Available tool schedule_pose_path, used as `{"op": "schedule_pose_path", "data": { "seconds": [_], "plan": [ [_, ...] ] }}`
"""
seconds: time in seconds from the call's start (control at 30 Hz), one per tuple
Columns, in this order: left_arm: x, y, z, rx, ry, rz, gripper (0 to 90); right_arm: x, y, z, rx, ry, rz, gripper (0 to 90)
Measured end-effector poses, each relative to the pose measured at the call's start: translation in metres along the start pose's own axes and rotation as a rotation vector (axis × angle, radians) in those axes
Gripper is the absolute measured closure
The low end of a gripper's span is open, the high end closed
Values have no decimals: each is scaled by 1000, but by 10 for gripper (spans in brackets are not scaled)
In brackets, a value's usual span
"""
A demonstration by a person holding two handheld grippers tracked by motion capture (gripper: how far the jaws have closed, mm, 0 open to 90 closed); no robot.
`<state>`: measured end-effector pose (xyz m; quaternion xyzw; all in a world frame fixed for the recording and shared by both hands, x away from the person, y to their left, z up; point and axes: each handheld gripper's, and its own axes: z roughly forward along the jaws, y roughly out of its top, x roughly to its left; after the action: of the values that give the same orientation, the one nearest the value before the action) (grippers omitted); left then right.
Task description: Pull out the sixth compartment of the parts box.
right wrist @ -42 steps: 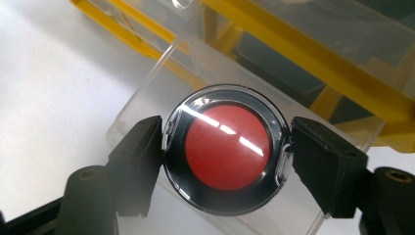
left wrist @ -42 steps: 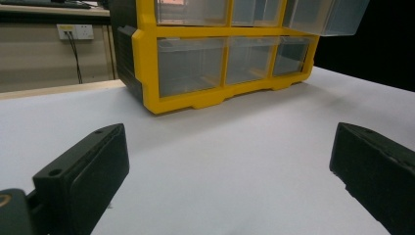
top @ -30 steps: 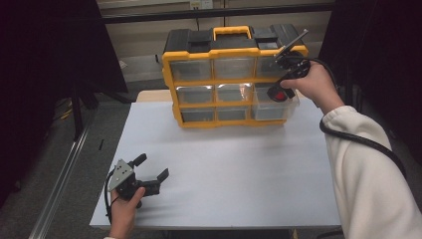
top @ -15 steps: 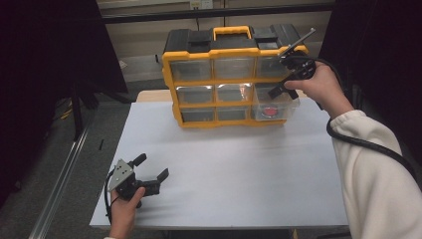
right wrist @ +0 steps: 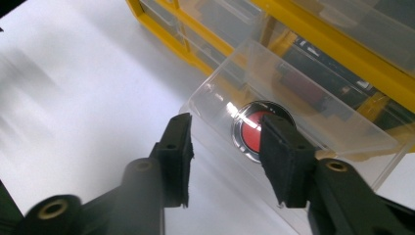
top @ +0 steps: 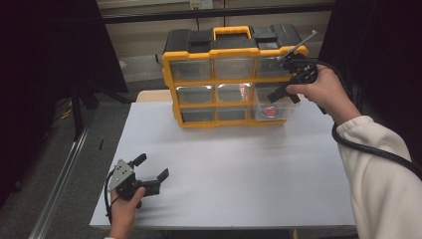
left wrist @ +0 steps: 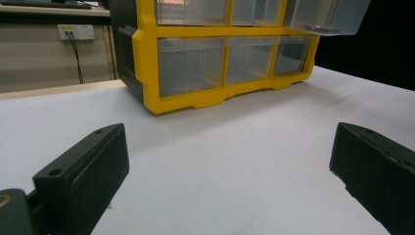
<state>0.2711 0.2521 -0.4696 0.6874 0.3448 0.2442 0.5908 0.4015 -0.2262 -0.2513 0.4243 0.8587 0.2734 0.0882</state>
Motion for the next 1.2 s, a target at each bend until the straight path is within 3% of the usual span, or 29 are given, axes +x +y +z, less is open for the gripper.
{"op": "schedule_pose_path", "data": {
  "seconds": [0.57, 0.7, 0.73, 1.2],
  "plan": [
    [0, 1, 0, -6, -1, 2, 12, 10, -10, -1, 17, 28, -33, 737],
    [-1, 0, 0, -14, -3, -12, 12, 11, -12, 0, 16, 30, -60, 788],
    [1, 1, -1, -1, 0, 8, 12, 11, -12, 0, 20, 29, -57, 797],
    [0, 1, 0, -5, -4, 3, 12, 17, -19, 8, 24, 37, -109, 892]
  ]
}}
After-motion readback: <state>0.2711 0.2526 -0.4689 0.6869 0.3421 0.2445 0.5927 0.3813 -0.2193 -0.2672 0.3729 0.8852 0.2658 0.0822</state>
